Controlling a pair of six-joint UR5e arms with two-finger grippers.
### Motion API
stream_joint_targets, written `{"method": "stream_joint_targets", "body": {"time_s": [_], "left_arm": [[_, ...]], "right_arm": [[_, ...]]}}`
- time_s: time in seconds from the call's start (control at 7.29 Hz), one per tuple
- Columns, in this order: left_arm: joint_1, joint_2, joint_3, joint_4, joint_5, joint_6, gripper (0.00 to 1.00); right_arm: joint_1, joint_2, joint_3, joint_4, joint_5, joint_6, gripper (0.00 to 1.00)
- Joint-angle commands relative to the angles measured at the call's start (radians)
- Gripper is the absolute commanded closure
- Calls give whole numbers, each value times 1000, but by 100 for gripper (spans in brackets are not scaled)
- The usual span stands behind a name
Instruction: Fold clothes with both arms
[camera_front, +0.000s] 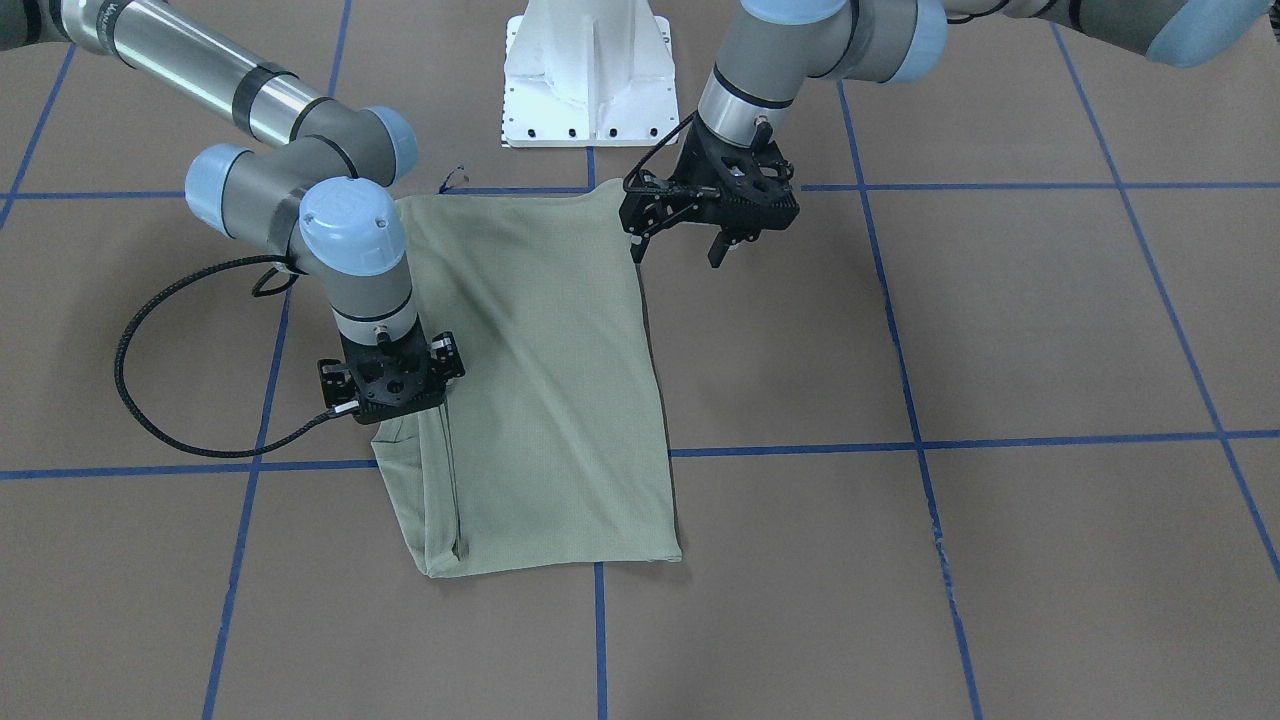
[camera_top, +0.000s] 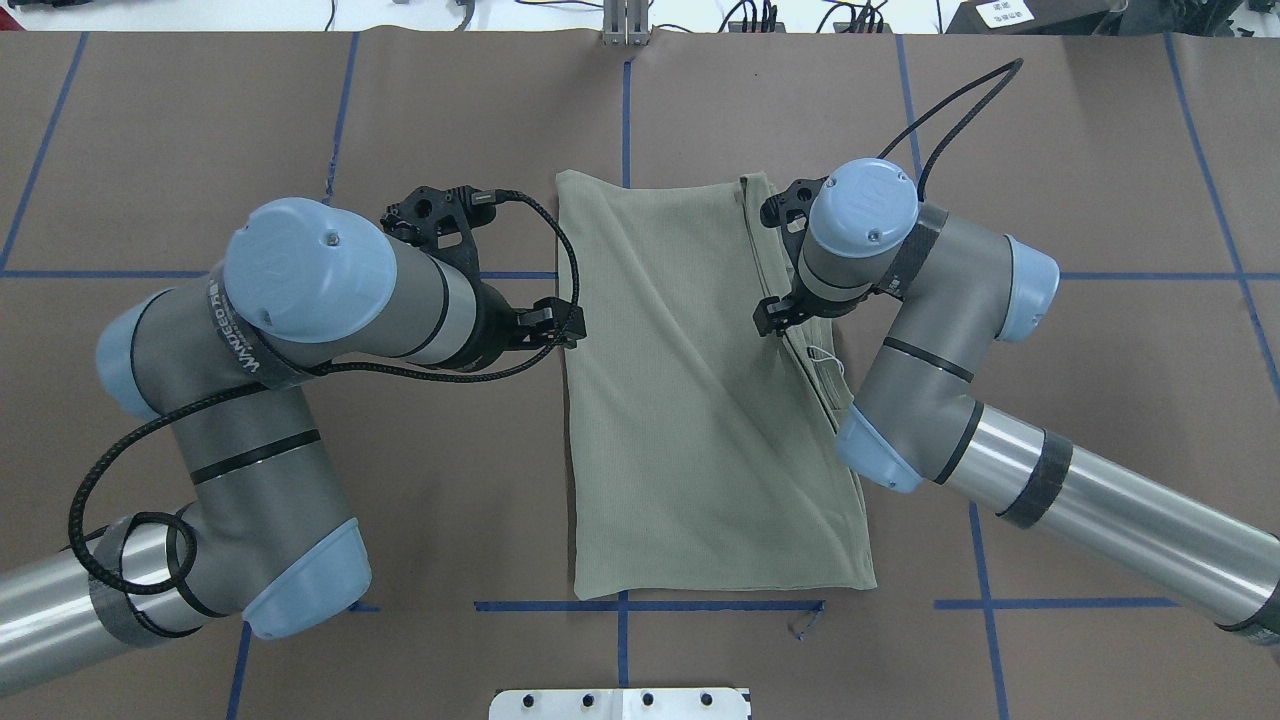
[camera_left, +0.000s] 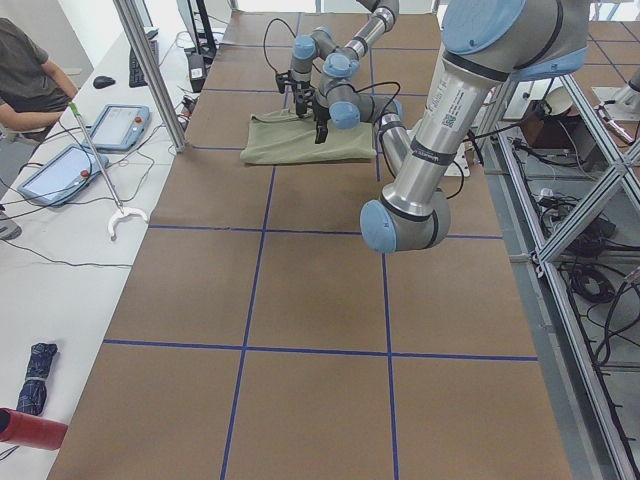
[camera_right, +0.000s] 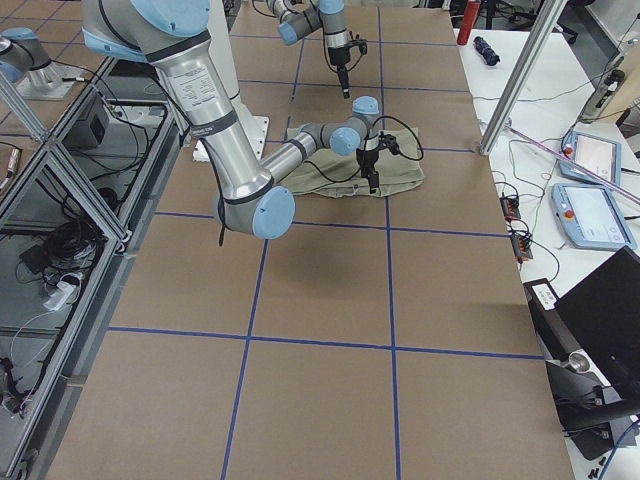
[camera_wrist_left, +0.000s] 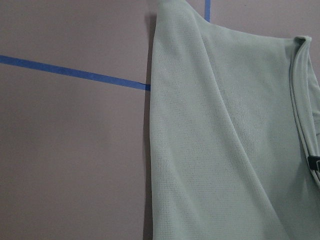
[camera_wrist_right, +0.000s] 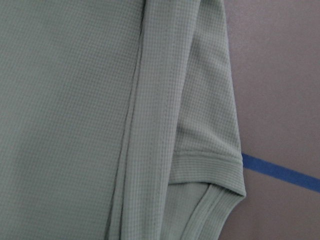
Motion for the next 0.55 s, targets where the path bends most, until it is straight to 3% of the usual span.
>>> {"method": "stream_joint_targets", "body": {"time_s": [0.0,0.41], "left_arm": [[0,2,2,0,0,1,0],[0,2,2,0,-2,1,0]], "right_arm": [[-2,-1,1,0,43,1,0],[-13,-14,0,-1,45,0,0]]}}
